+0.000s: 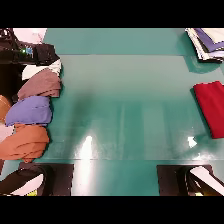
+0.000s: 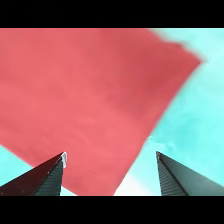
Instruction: Fold the shirts.
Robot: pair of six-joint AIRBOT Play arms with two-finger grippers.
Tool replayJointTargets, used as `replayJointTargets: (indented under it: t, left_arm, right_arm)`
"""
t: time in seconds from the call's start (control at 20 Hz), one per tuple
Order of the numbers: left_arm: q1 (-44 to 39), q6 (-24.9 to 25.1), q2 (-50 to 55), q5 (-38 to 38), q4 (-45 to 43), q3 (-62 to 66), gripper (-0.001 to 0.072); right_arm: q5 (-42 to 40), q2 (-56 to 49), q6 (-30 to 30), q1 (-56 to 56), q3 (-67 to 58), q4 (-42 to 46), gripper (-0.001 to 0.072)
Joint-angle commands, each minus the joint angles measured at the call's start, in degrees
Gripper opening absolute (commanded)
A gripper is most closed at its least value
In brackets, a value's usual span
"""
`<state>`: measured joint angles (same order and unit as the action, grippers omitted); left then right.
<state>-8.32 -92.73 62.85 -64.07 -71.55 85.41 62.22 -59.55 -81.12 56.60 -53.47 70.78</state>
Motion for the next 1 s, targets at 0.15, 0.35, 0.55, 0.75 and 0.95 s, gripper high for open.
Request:
replayJointTargets:
  t: [0.15,0.35,0.55,0.75,0.95]
  left_arm:
    - [0.0,0.2,0.0,0.5,0.0,0.0,0.0025]
    - [0.0,0.2,0.0,1.2,0.0,0.0,0.0025]
    - [0.0,0.2,0.0,2.1,0.0,0.0,0.0025]
    - [0.0,0.2,0.0,2.1,0.0,0.0,0.0025]
    - [0.0,0.2,0.0,2.1,0.0,0.0,0.0025]
  right_arm:
    - [1.6,6.1,-3.8,-16.6,-5.7,-6.0,0.0626]
    - [1.6,7.4,-3.8,-39.9,-5.7,-6.3,0.0624]
    - [0.0,7.4,-2.1,-58.8,-5.7,-6.0,0.0126]
    - [-1.8,7.4,-1.3,-69.6,-5.7,-4.4,0.0014]
    - [-2.1,7.4,-1.4,-71.3,-5.7,-4.8,0.0015]
